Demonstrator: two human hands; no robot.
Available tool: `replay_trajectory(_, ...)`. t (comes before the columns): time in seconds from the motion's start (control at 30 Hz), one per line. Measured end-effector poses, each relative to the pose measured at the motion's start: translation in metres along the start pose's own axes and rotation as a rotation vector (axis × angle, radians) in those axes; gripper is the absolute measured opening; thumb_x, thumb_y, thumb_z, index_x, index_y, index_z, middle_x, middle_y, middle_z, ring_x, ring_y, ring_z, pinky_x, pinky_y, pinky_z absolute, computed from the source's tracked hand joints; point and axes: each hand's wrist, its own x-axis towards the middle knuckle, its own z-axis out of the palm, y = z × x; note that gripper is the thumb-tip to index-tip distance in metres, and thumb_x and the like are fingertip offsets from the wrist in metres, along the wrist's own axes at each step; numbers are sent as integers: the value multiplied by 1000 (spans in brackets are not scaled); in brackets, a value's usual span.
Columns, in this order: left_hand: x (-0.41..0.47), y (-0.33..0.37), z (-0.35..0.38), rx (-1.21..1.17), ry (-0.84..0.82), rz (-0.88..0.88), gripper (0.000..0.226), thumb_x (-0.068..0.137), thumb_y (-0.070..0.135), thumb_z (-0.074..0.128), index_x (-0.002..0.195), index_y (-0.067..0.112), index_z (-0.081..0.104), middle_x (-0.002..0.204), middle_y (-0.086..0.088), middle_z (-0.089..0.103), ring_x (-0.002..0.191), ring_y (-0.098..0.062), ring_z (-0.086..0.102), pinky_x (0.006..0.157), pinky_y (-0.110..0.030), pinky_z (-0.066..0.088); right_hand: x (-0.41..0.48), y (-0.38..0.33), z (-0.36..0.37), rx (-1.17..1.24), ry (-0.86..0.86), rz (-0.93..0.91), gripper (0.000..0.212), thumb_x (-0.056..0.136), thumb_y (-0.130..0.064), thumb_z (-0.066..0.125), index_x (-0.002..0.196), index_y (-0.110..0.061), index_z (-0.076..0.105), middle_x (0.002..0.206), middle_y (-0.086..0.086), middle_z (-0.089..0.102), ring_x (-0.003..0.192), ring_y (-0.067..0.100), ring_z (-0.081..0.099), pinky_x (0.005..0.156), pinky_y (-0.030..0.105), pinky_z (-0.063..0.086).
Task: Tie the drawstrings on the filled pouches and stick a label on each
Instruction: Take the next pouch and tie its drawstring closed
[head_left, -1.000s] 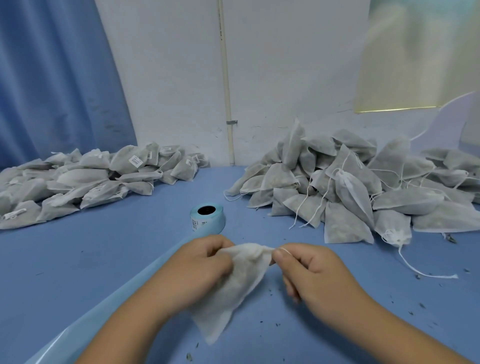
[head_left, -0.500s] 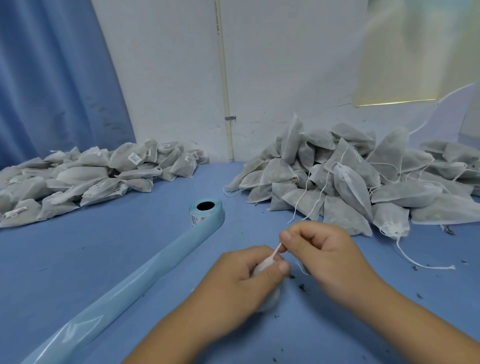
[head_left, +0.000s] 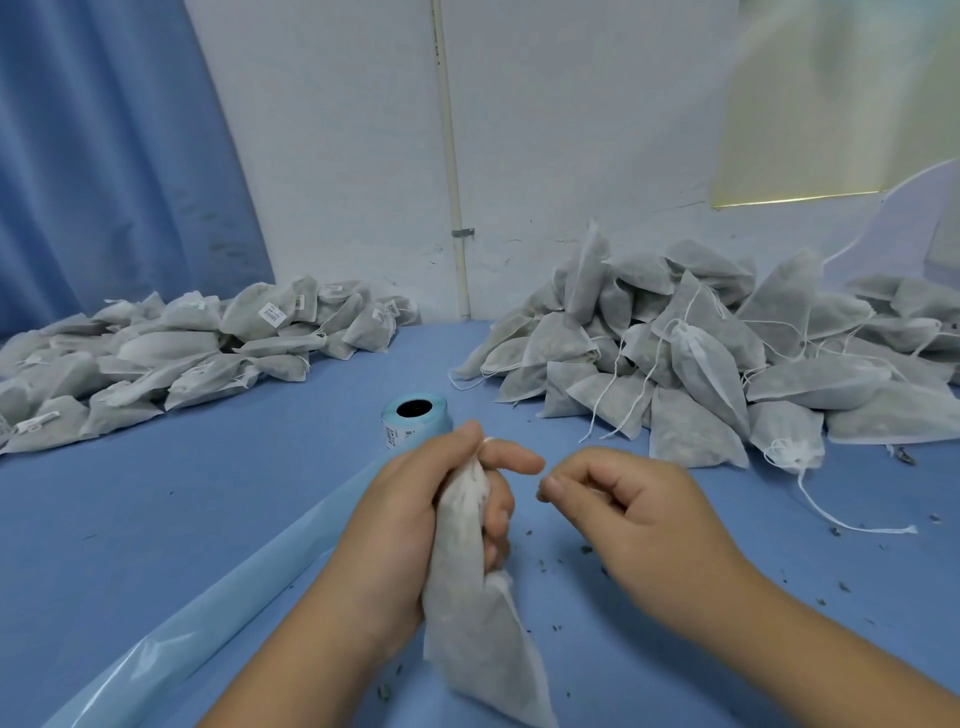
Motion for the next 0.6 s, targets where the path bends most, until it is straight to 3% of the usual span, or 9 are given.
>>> replay_trajectory(0.07, -1, 1, 1, 128, 124, 24, 33, 80, 38, 57, 77, 14, 78, 48, -3, 49, 42, -16, 42, 45, -25, 39, -2, 2, 3, -119, -16, -103, 19, 93, -31, 60, 75, -24, 65, 51, -2, 45, 47, 6, 37, 48, 17, 30)
replay_trajectory(0.2, 1, -7, -3, 588, 276, 135, 35, 94, 20, 49, 75, 28, 77, 47, 5, 55, 45, -4, 49, 47, -11, 39, -6, -1, 6, -308, -39, -257, 15, 90, -31, 54, 82, -25, 65, 54, -18, 44, 53, 1, 43, 53, 12, 31)
replay_trajectory(0.27, 0, -11, -3, 814, 252, 220, 31, 92, 28, 48, 73, 30, 73, 49, 4, 57, 45, 0, 48, 46, -14, 37, -6, -3, 5, -346, -28, -310, 12, 90, -26, 56, 84, -23, 66, 56, -24, 42, 55, -5, 42, 55, 9, 32)
replay_trajectory(0.33, -1, -15, -6, 962, 169, 267, 28, 89, 38, 45, 73, 30, 66, 56, -2, 59, 48, -3, 46, 50, -26, 39, -7, -5, 3, -355, 3, -336, 12, 90, -24, 57, 85, -23, 67, 60, -23, 48, 57, -8, 43, 56, 8, 33)
replay_trajectory(0.4, -3, -17, -6, 1005, 61, 259, 22, 83, 41, 45, 74, 35, 64, 57, 1, 58, 50, -5, 46, 51, -26, 39, -7, -6, 1, -339, 47, -338, 12, 89, -21, 57, 85, -22, 67, 67, -18, 58, 60, -9, 47, 58, 7, 35)
replay_trajectory(0.47, -6, -15, -2, 979, -12, 240, 21, 80, 41, 47, 74, 39, 67, 52, 10, 56, 51, -2, 50, 50, -18, 39, -6, -6, -1, -331, 90, -323, 11, 88, -19, 57, 84, -20, 67, 69, -14, 59, 58, -6, 47, 56, 10, 36)
replay_trajectory(0.53, -7, -12, 2, 855, -34, 197, 24, 77, 39, 50, 68, 32, 71, 48, 11, 53, 48, -2, 49, 50, -14, 37, -5, -6, -1, -322, 91, -299, 12, 89, -21, 56, 83, -20, 66, 66, -11, 58, 56, -2, 45, 54, 12, 34)
replay_trajectory(0.6, -7, -8, 5, 612, -48, 99, 25, 71, 39, 56, 60, 22, 70, 43, 5, 49, 43, -9, 46, 49, -18, 38, -5, -5, -1, -277, 47, -265, 14, 90, -24, 54, 79, -24, 64, 59, -9, 55, 53, 2, 44, 53, 13, 31)
